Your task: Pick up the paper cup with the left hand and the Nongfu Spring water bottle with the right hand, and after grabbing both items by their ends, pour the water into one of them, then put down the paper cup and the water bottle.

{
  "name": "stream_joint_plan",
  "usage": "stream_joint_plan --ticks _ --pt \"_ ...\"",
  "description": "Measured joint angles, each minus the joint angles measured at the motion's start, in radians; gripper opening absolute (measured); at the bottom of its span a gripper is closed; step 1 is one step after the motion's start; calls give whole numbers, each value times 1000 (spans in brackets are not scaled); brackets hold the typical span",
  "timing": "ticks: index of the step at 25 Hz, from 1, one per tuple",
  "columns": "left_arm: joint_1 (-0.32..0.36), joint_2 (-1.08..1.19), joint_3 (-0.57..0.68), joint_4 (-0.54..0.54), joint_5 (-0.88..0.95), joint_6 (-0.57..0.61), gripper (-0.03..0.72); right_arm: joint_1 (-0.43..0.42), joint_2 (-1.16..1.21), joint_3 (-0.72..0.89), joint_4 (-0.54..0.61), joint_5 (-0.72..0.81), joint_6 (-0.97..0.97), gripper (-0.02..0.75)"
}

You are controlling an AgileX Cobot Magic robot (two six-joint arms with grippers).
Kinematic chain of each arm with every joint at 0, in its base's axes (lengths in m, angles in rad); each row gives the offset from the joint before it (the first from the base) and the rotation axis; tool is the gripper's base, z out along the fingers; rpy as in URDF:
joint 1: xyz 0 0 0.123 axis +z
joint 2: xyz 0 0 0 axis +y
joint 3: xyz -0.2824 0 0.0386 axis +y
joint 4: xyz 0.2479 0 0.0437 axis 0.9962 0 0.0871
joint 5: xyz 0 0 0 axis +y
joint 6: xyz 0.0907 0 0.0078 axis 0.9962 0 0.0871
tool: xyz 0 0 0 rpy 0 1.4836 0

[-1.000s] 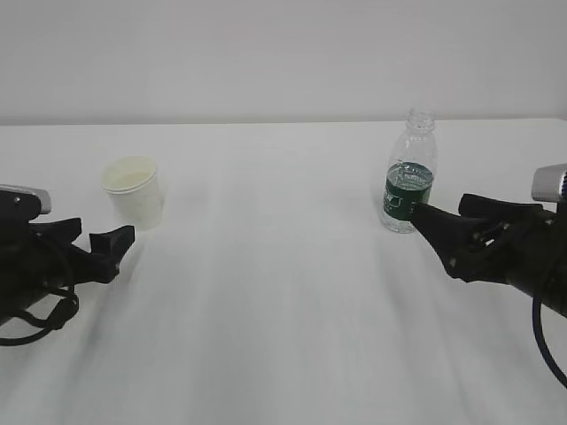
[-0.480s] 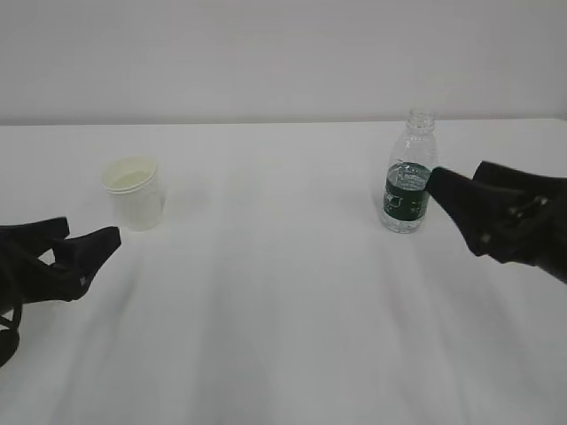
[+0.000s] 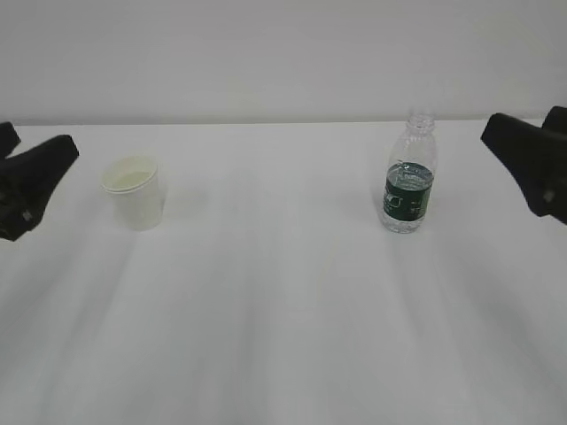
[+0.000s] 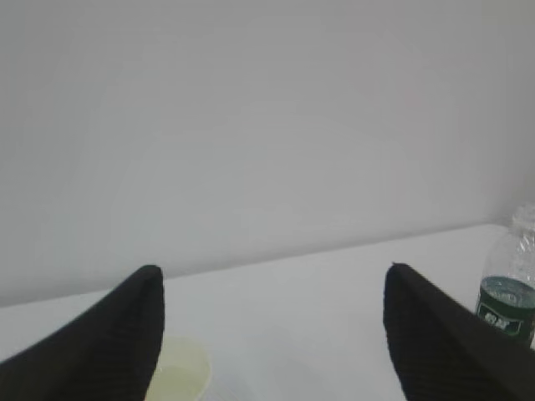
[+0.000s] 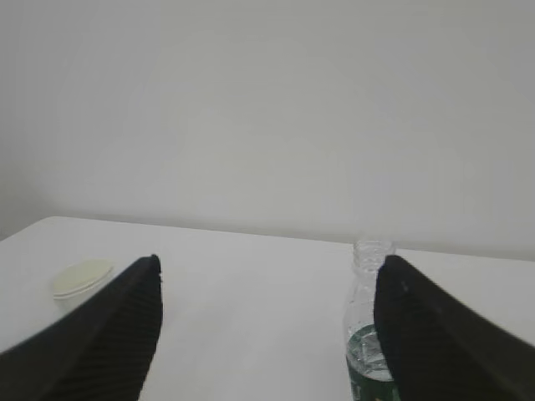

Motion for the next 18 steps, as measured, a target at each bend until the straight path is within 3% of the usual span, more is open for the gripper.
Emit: stream_joint_plan --ticks 18 --pt "0 -201 8 -102 206 -31 587 0 -249 -293 0 616 2 592"
